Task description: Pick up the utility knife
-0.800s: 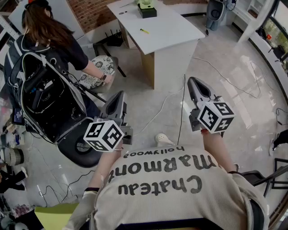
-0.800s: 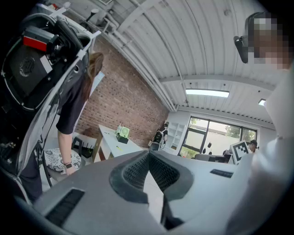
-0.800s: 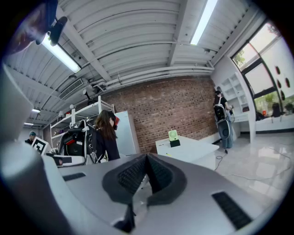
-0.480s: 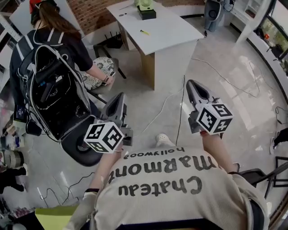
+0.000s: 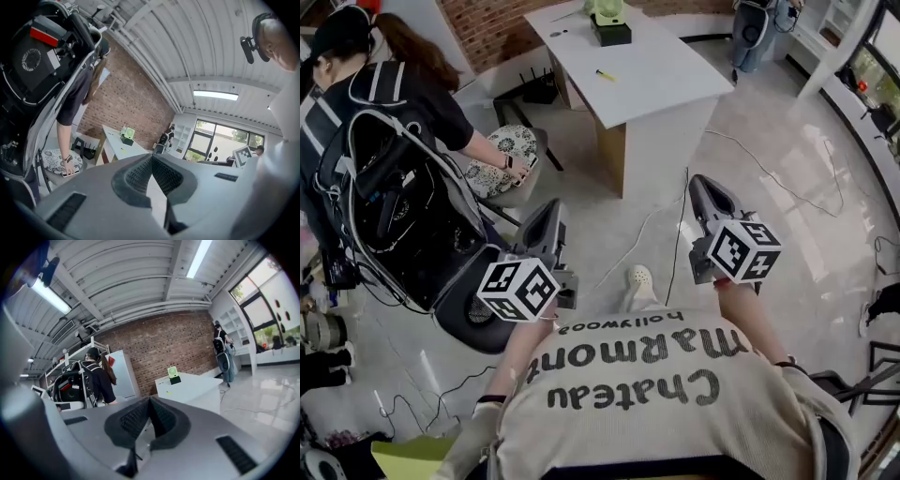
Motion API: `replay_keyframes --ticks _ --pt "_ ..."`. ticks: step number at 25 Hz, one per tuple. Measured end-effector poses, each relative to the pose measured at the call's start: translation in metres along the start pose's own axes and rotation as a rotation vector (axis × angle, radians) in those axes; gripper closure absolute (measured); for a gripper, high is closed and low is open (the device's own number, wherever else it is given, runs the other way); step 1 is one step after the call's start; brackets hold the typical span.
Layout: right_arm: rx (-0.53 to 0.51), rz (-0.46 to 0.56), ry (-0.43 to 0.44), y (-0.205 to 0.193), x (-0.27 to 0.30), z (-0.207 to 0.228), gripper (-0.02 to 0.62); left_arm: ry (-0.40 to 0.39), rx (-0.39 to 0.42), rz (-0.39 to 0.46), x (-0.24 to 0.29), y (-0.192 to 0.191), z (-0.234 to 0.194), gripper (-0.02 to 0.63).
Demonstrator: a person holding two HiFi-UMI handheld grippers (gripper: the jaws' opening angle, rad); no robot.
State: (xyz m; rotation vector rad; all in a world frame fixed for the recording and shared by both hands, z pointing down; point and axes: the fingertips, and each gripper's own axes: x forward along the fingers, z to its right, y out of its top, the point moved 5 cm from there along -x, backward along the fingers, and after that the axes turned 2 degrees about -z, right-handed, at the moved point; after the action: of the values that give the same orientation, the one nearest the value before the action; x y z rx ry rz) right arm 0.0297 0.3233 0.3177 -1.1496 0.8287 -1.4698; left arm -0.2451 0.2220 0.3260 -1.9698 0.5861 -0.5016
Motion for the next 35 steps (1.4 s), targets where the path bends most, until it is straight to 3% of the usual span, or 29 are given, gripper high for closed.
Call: replay_keyframes --ticks 5,15,21,28,35 --pt "0.126 -0.013 0.042 0.028 0.067 0.038 0.592 0.016 -0.017 0.011 0.066 0.022 -0.020 0.604" --pt "0.127 -0.003 0.086 0.092 0.175 0.104 0.592 0.023 -0.021 0.057 0.177 0.060 -0.039 0.604" --pt "0.102 0.008 0.140 0.123 0.231 0.117 0.592 0.107 0.011 0.096 0.225 0.084 -0.061 0.604" --pt "0.082 -0.095 0.131 0.092 0.279 0.132 0.592 0.137 -0.059 0.018 0.263 0.059 -0.088 0.604" --pt "0.116 -0.155 0.076 0.068 0.336 0.138 0.592 0.122 -0.115 -0.047 0.300 0.055 -0.147 0.604"
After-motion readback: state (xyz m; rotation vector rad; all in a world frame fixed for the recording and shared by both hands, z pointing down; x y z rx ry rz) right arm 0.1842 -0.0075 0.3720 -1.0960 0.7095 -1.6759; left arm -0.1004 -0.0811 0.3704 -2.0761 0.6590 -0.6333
